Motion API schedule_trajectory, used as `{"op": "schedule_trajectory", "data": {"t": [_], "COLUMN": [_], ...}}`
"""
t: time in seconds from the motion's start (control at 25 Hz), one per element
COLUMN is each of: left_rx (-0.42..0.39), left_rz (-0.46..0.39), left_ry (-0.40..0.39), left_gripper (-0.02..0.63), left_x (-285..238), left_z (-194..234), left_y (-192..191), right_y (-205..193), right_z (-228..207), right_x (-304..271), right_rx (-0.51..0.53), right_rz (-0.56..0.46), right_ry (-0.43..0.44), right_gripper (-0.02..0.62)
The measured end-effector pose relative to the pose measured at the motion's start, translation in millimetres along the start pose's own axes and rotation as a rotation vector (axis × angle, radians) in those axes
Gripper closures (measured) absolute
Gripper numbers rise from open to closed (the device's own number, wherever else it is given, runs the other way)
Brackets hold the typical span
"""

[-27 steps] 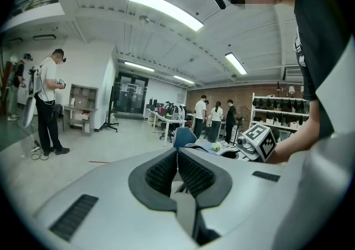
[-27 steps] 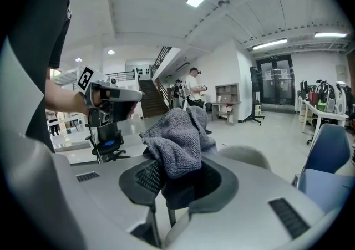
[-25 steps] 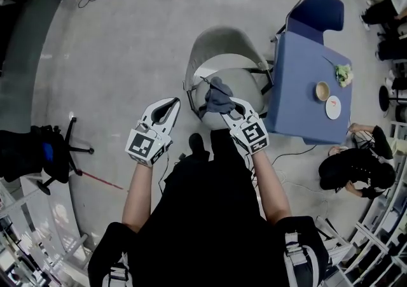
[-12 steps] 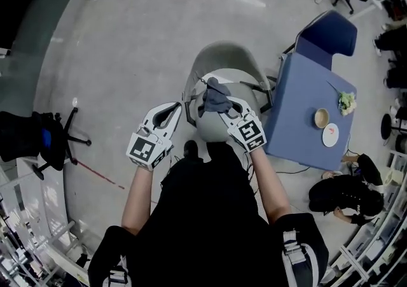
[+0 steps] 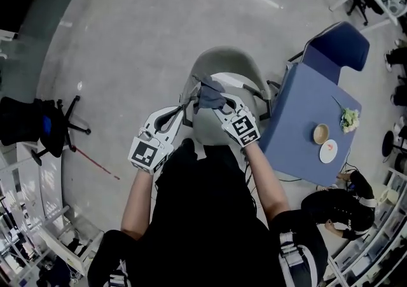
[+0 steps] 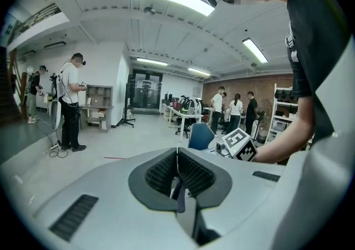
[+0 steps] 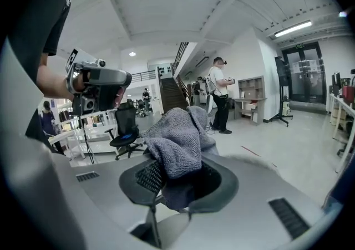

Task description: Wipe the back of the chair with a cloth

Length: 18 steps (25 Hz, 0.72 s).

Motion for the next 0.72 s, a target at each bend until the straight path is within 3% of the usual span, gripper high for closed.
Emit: {"op": "schedule_trajectory", "data": {"t": [0.4, 0.72], "left_rx": [0.022, 0.064], "left_rz": [0.021, 0.021], "left_ry": [0.016, -0.011], "left_gripper": [0.58, 0.58], "left_x": [-22, -30], "left_z": [1, 32], "left_y": [-7, -34], "right_y": [-26, -50], "right_z": [-44, -70], "right_x": [-38, -96], "right_rx": [0.016, 0.044], "right_rz": [0.037, 0.067], "right_ry": [0.018, -0.095], "right_gripper": [0.471, 0.469]}}
Point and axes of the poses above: the fingertips, and each gripper's own axes: x backward along the fingers, z to its left, y out of its top, the point moved 10 cm from there along x, backward along the fingers, and after that the axes turned 6 degrees about y, right-handed, at the moved point
